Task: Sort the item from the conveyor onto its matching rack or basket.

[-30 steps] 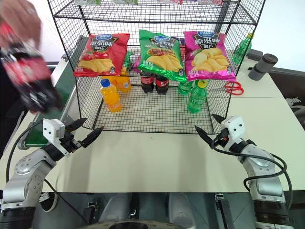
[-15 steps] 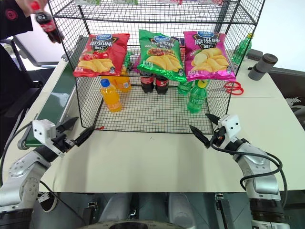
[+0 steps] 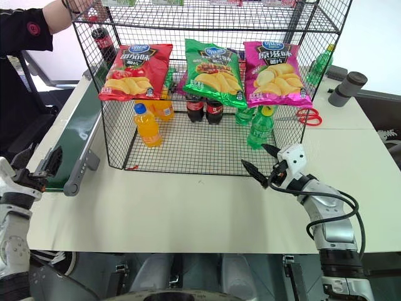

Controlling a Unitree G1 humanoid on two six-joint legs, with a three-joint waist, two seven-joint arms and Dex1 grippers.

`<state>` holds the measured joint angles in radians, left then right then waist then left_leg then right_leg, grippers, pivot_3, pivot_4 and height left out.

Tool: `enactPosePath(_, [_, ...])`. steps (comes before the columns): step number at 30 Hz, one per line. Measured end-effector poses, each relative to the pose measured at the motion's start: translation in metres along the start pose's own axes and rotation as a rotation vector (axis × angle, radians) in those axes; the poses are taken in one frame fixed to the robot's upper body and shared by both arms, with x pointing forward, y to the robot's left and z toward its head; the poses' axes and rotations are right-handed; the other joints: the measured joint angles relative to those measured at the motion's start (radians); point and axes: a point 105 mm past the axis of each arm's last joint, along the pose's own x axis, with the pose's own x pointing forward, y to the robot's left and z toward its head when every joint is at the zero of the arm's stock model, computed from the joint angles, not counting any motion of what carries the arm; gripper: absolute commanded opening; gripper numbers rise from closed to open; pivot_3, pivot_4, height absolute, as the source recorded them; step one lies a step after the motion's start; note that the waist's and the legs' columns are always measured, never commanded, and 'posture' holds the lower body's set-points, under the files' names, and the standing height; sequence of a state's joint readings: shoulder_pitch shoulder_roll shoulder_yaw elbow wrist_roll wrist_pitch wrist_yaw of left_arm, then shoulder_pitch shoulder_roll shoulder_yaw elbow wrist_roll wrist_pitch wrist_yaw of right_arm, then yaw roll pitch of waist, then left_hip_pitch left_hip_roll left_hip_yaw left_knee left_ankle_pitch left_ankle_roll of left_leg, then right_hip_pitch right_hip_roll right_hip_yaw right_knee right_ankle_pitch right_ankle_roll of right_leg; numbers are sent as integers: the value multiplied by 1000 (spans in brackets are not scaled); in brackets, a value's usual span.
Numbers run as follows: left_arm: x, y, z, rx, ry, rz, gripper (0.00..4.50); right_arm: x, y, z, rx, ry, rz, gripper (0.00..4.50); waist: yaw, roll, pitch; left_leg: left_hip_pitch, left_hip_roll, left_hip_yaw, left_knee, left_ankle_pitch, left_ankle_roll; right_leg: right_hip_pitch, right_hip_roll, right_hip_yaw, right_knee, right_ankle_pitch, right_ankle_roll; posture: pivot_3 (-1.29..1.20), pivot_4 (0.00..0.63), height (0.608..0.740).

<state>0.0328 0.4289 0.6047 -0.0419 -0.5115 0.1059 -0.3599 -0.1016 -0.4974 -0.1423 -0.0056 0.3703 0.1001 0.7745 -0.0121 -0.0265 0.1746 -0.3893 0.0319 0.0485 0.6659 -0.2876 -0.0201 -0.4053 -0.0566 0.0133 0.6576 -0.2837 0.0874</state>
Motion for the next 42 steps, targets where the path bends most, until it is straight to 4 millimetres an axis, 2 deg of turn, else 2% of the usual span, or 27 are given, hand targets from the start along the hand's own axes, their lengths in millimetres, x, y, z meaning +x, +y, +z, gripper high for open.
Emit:
enactPosePath(3, [2,2,1,21,-7,26,4500,0,0,0,-3,2,-3,4454,-1,0,0,0,0,0,0,0,0,0,0,0,0,0,0,0,150,740])
enactPosePath(13, [7,5,-14,67,37,93,4500,2,0,2,-8,-14,-7,4454,-1,0,0,0,0,0,0,0,0,0,-1,0,0,0,0,0,150,740])
enactPosePath(27, [5,-2,-22,60,80,73,4500,6,-2,6,-23,-18,9,4454,-1,0,0,0,0,0,0,0,0,0,-1,0,0,0,0,0,150,740])
enactPosePath(42, [9,-4,-16,107,58,57,4500,9,-1,4,-24,-9,15,4454,-1,0,0,0,0,0,0,0,0,0,-2,0,0,0,0,0,150,740])
